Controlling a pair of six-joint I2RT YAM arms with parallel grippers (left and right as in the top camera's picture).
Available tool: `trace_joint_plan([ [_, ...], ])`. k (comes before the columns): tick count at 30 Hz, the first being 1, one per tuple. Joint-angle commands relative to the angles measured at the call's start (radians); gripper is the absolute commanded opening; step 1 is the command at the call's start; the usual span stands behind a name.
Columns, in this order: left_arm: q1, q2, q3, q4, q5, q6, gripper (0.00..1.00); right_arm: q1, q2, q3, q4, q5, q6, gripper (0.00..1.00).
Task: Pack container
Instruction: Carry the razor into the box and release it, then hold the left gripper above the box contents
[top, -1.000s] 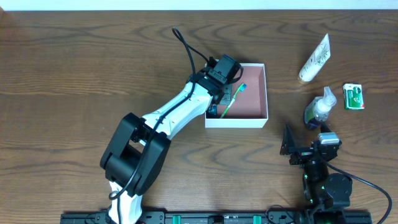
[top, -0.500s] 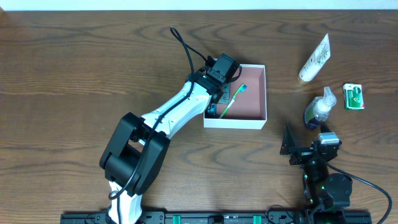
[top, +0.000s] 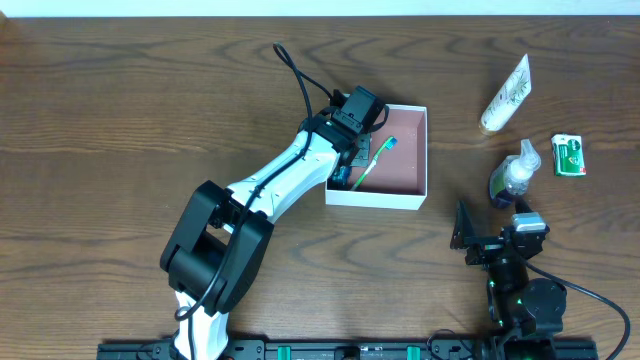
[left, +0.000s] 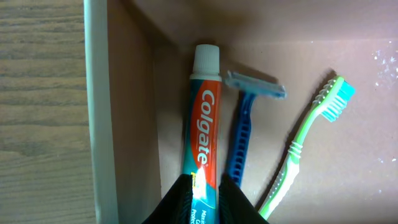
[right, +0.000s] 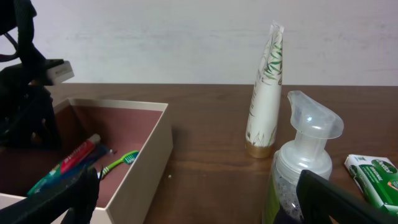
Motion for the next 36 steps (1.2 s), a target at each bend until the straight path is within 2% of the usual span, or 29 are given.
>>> trace_joint_plan([
  [1,0.005,-0.001,0.005,0.012,-0.014,-0.002,0.17,0.000,-0.004,-0.002,-0.005,0.003,-0.012,0.99],
  [10,0.005,-0.132,0.020,0.013,0.021,-0.001,0.17,0.000,-0.004,-0.002,-0.005,0.003,-0.012,0.99],
  [17,0.026,-0.243,0.020,-0.102,-0.031,0.033,0.17,0.000,-0.004,-0.002,-0.005,0.003,-0.012,0.99],
  [19,0.037,-0.243,0.020,-0.131,-0.026,0.036,0.17,0.000,-0.004,-0.002,-0.005,0.003,-0.012,0.99],
  [20,0.043,-0.241,0.020,-0.145,-0.026,0.036,0.21,0.000,-0.004,-0.002,-0.005,0.003,-0.012,0.99],
  [36,0.050,-0.143,0.018,-0.195,-0.014,0.077,0.21,0.000,-0.004,-0.002,-0.005,0.003,-0.012,0.99],
])
